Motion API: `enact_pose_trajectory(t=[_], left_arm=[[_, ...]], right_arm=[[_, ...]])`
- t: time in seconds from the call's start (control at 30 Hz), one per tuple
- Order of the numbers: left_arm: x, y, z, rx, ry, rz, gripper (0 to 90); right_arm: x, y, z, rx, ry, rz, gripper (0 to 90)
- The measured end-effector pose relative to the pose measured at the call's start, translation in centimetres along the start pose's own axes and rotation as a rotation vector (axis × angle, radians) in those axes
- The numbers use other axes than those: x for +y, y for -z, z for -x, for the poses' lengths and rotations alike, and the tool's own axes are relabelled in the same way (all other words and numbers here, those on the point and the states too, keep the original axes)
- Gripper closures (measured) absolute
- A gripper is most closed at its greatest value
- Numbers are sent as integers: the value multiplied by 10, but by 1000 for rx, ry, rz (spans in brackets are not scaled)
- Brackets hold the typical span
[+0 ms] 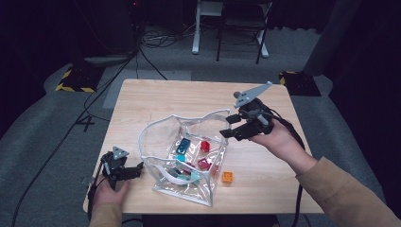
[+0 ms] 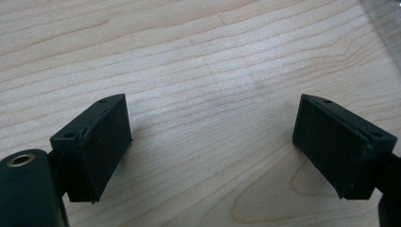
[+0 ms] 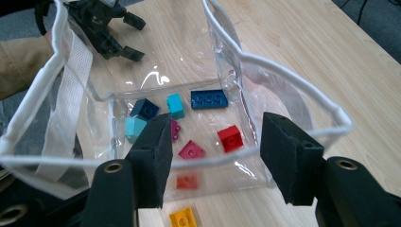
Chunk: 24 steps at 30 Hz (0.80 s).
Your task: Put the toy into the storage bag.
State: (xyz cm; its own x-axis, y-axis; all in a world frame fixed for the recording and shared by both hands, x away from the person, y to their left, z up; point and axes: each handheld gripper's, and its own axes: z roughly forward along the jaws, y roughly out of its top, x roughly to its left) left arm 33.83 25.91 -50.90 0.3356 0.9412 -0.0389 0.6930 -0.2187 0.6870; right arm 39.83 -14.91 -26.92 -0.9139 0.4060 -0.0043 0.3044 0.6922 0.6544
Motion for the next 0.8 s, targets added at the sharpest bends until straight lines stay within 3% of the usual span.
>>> enact_pose_trajectory(t=[0.23,0.4,0.63,0.8], left_arm=[[0,0,0,0,2,1,125],[0,0,0,0,1,1,125],[0,0,0,0,1,1,126],[0,0,0,0,1,1,125]], right_arm=[[-30,26,-1,-35,-31,78,446],[-49,40,-1,-30,-62,125,444],[-76,38,0,-33,-101,132,440],[-98,23,-5,-50,-112,132,441]])
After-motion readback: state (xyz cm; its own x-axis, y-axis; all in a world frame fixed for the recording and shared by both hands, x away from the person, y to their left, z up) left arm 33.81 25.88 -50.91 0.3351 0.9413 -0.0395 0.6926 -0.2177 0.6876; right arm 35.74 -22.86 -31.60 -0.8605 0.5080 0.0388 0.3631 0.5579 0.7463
